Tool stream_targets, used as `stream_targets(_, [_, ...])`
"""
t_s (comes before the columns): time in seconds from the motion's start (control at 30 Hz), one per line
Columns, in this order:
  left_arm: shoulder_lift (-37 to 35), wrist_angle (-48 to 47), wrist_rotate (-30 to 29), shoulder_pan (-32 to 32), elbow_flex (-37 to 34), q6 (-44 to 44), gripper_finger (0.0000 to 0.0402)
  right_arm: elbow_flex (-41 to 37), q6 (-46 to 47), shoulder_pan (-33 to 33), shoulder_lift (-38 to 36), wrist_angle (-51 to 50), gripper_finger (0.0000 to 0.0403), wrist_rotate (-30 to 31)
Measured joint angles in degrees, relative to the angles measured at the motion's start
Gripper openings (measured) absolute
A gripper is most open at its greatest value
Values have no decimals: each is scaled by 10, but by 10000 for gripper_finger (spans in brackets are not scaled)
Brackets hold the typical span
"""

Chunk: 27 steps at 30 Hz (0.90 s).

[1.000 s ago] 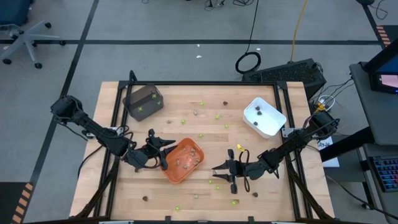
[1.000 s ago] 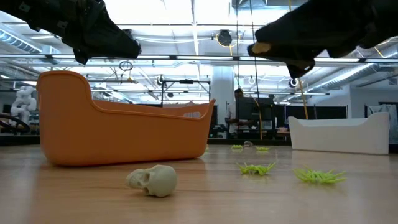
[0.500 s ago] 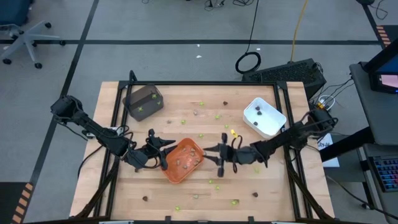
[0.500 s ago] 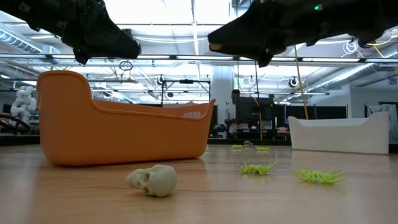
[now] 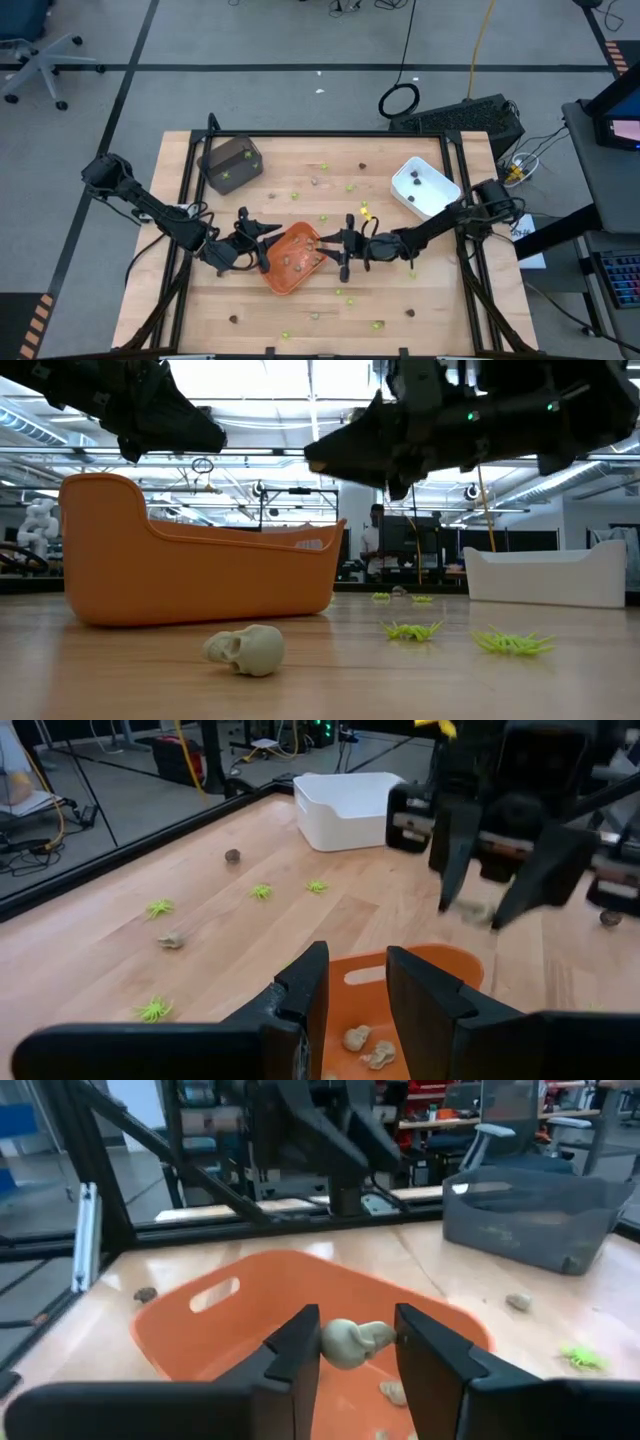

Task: Sort Halloween decoration
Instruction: Put the small white skull toy into the orange bin, then put the small transparent skull toy into the white bin

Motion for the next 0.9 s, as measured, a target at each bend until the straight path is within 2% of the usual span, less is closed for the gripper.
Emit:
stream_targets(0.17, [0,16,0,0,0,2,102,42,-16,-1,46,-3,107,1])
stream_targets(0.3, [0,3,0,0,0,4,102,61,-17,-1,48,-27,116,1])
stream_targets(0.63, [0,8,0,-6,0,1,102,64,-18,1,47,-48,189,0])
stream_targets(0.73, [0,8,-2,-24,0,5,102,64,-37,12,22,-80,207,1])
stream_targets(0.9, [-3,9,-23,-77,3,21,102,64,-87,50,-68,-178,216,0])
